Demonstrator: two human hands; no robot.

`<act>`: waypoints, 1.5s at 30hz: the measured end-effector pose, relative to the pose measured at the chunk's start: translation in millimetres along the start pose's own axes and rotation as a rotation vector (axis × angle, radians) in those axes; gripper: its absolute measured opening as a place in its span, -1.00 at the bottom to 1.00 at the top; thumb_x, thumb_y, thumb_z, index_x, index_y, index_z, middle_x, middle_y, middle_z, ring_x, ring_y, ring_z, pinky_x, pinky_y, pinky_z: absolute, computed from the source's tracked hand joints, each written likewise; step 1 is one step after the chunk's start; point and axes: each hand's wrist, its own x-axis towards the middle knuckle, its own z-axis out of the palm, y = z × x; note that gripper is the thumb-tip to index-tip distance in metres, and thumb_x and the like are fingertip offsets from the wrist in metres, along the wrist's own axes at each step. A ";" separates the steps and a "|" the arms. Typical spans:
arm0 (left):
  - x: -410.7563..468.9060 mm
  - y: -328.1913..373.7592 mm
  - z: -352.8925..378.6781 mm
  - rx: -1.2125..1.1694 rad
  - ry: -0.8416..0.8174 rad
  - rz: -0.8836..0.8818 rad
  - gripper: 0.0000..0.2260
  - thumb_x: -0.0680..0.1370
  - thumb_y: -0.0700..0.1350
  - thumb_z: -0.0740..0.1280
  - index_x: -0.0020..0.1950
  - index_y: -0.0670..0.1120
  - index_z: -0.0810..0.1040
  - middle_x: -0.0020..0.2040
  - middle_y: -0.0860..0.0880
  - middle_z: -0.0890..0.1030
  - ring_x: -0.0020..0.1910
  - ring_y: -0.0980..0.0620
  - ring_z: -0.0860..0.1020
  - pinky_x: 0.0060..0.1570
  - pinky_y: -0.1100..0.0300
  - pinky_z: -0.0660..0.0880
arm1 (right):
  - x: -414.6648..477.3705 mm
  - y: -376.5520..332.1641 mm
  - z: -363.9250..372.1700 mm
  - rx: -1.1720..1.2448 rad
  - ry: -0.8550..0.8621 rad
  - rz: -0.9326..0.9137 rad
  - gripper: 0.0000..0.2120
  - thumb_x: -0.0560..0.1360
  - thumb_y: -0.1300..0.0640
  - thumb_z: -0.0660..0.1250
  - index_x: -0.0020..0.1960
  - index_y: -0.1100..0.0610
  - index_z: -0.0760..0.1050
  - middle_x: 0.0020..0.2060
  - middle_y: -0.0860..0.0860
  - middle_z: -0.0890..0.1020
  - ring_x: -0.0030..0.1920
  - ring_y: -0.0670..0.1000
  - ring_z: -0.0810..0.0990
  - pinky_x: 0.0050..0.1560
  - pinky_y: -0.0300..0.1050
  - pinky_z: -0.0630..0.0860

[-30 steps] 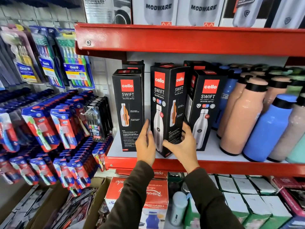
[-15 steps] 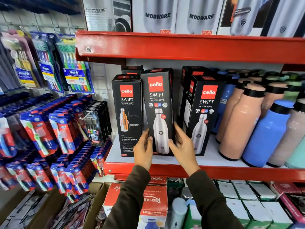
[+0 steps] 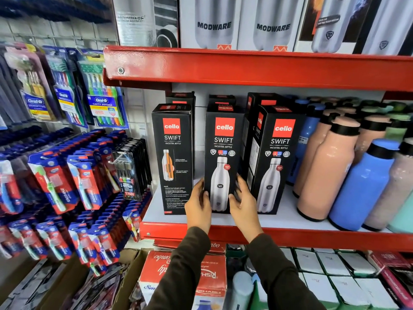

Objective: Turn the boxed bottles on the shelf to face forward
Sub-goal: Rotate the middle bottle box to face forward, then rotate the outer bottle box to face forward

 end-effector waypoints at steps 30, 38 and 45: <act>-1.0 10.4 -76.9 0.019 0.296 0.168 -0.56 0.62 -0.15 0.25 0.49 -0.05 0.28 0.43 0.00 0.37 0.43 -0.03 0.35 0.40 -0.08 0.36 | -37.2 -51.2 63.8 0.158 -0.007 -0.182 -0.58 0.63 0.23 0.22 0.47 0.03 0.35 0.37 -0.11 0.47 0.37 -0.28 0.42 0.34 -0.37 0.38; 26.6 -11.6 -104.5 -0.095 0.076 -0.100 -0.65 0.60 -0.17 0.31 0.39 -0.13 0.47 0.19 -0.01 0.58 0.27 0.00 0.56 0.11 0.49 0.49 | -27.7 -39.3 98.9 0.155 -0.086 0.004 -0.56 0.65 0.25 0.14 0.51 0.07 0.24 0.36 -0.07 0.42 0.35 -0.17 0.42 0.39 -0.25 0.34; 29.4 -5.7 -117.2 -0.205 0.071 -0.073 -0.66 0.57 -0.21 0.36 0.34 -0.03 0.50 0.18 0.03 0.60 0.17 0.07 0.60 -0.01 0.55 0.48 | -25.8 -52.9 100.2 0.157 -0.072 0.021 -0.53 0.61 0.31 0.20 0.50 0.13 0.26 0.26 -0.12 0.51 0.15 -0.37 0.50 0.07 -0.59 0.39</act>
